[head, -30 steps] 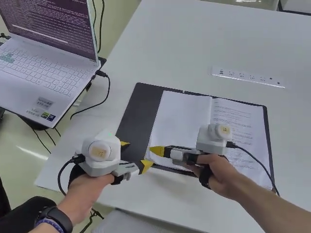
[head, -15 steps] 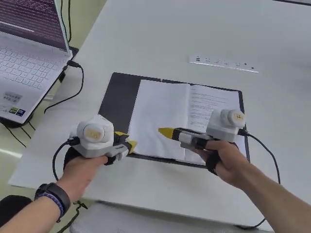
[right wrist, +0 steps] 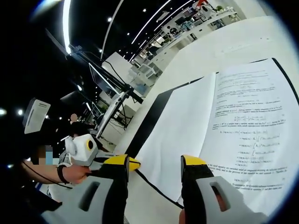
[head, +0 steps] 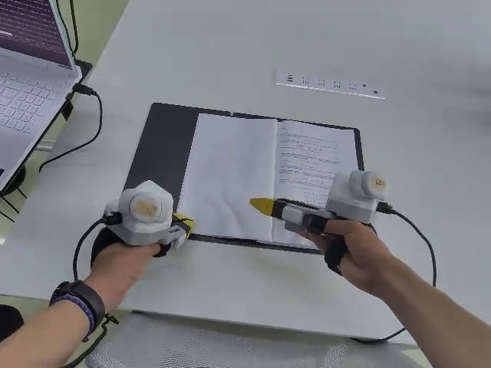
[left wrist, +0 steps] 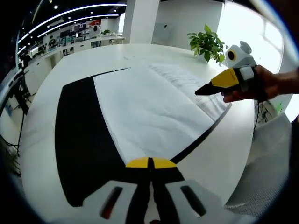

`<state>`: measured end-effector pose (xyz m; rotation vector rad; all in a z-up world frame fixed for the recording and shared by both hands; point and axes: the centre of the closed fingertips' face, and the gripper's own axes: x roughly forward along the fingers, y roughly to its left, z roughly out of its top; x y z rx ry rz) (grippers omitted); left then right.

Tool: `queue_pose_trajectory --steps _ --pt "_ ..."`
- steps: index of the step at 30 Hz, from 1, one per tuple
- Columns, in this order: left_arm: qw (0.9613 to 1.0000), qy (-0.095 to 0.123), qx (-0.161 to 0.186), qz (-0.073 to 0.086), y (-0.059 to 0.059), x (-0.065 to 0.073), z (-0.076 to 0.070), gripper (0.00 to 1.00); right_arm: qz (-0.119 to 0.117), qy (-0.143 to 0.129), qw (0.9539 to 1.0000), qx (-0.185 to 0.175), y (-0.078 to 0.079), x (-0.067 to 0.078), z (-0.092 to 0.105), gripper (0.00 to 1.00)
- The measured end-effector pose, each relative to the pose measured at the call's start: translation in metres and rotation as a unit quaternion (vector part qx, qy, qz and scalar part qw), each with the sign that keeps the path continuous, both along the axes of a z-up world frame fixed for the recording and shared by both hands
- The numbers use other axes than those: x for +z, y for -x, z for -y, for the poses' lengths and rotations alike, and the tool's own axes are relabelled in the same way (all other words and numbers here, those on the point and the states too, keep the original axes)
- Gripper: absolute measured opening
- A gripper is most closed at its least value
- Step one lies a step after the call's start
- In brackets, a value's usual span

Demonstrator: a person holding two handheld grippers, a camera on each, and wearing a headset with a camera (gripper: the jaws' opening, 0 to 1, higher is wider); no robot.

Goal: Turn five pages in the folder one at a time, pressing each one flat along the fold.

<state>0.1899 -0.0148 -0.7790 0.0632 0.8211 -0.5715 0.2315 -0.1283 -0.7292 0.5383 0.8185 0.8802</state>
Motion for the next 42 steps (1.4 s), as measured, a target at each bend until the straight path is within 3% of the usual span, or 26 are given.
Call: queue_pose_trajectory --steps 11,18,22,30,33,36,42 --pt "0.9999 -0.002 0.007 0.007 0.002 0.001 -0.005 0.0 0.01 0.025 0.9992 0.029 -0.004 -0.012 -0.001 0.38" --pt "0.9999 -0.003 0.008 0.009 -0.001 -0.001 -0.007 0.0 0.018 0.034 0.9987 0.034 -0.02 -0.019 0.004 0.32" --pt "0.9999 -0.004 0.01 0.007 -0.002 -0.004 -0.008 0.0 0.034 0.045 0.9977 0.038 -0.032 -0.022 0.005 0.26" --pt "0.9999 -0.006 0.01 0.004 -0.006 -0.008 -0.009 0.0 0.049 0.055 0.9961 0.049 -0.051 -0.022 -0.001 0.23" --pt "0.9999 -0.006 0.011 0.004 -0.007 -0.009 -0.01 0.0 0.053 0.055 0.9961 0.044 -0.058 -0.021 0.0 0.2" --pt "0.9999 -0.002 0.017 0.0 -0.007 -0.01 -0.01 0.0 0.039 0.05 0.9978 0.018 -0.066 -0.024 0.004 0.2" --pt "0.9995 0.008 0.031 -0.004 -0.007 -0.011 -0.01 0.0 0.051 0.049 0.9975 0.004 -0.073 -0.025 0.005 0.14"
